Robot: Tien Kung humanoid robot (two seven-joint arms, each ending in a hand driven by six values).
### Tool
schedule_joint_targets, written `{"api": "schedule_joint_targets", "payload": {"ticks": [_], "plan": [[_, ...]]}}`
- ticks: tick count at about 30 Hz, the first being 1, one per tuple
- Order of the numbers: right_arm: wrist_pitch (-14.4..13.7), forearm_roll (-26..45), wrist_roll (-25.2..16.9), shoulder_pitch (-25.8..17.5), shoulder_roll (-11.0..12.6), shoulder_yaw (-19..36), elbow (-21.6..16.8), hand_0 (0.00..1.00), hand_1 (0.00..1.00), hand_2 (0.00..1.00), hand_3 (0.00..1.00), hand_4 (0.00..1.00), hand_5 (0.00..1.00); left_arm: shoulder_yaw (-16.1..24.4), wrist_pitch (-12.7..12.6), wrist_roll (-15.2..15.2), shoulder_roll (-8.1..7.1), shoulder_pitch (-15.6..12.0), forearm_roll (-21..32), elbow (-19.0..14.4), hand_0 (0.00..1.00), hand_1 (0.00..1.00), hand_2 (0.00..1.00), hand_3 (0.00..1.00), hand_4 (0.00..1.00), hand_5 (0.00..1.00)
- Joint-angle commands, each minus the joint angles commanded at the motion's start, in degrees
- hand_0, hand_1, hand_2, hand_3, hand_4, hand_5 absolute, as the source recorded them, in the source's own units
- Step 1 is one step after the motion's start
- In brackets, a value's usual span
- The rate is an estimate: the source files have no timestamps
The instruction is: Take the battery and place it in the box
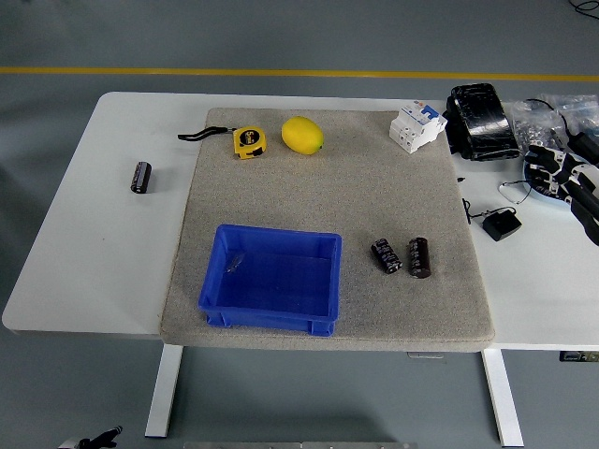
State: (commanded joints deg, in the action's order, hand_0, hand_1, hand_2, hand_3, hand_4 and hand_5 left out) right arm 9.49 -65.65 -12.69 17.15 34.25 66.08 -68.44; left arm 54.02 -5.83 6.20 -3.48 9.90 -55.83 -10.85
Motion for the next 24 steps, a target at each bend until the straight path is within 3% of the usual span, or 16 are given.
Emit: {"api": "schedule_joint_targets", "payload": {"ticks": [5, 6, 10, 20, 24], "plan": [[2.13, -9.68, -2.53, 3.09, 1.46, -3.46, 0.08, 0.905, 0.872, 0.900, 0.940, 0.998, 0.396, -0.37, -0.05, -0.01, -0.05, -0.06, 0.45, -0.03, 0.786, 0.771, 0.805, 0.627, 0.708, 0.608], [2.73, -11.92, -2.67, 3.58, 1.51, -3.95, -0.14, 0.920, 0.903, 0.934, 0.998, 0.998, 0.300, -0.42, -0.05, -0.02, -0.06, -0.08, 0.52, -0.03, 0.786, 0.771, 0.805, 0.626, 0.709, 0.608], [3.82, -21.60, -2.95, 5.45, 0.77, -6.50, -1.66, 0.920, 0.903, 0.934, 0.998, 0.998, 0.300, -0.54, -0.10, -0.06, -0.08, -0.13, 0.75, -0.01, 0.786, 0.771, 0.805, 0.626, 0.709, 0.608], [1.29, -35.52, -2.34, 7.65, -7.14, -8.70, 1.49, 0.915, 0.899, 0.941, 0.998, 0.998, 0.274, -1.07, -0.10, 0.09, -0.13, -0.27, 1.26, -0.14, 0.784, 0.769, 0.806, 0.627, 0.711, 0.610], [2.80, -39.27, -1.49, 7.43, -9.12, -7.78, 2.62, 0.915, 0.899, 0.941, 0.998, 0.998, 0.274, -1.30, -0.12, 0.07, -0.18, -0.26, 1.62, -0.17, 0.784, 0.769, 0.806, 0.627, 0.711, 0.610]]}}
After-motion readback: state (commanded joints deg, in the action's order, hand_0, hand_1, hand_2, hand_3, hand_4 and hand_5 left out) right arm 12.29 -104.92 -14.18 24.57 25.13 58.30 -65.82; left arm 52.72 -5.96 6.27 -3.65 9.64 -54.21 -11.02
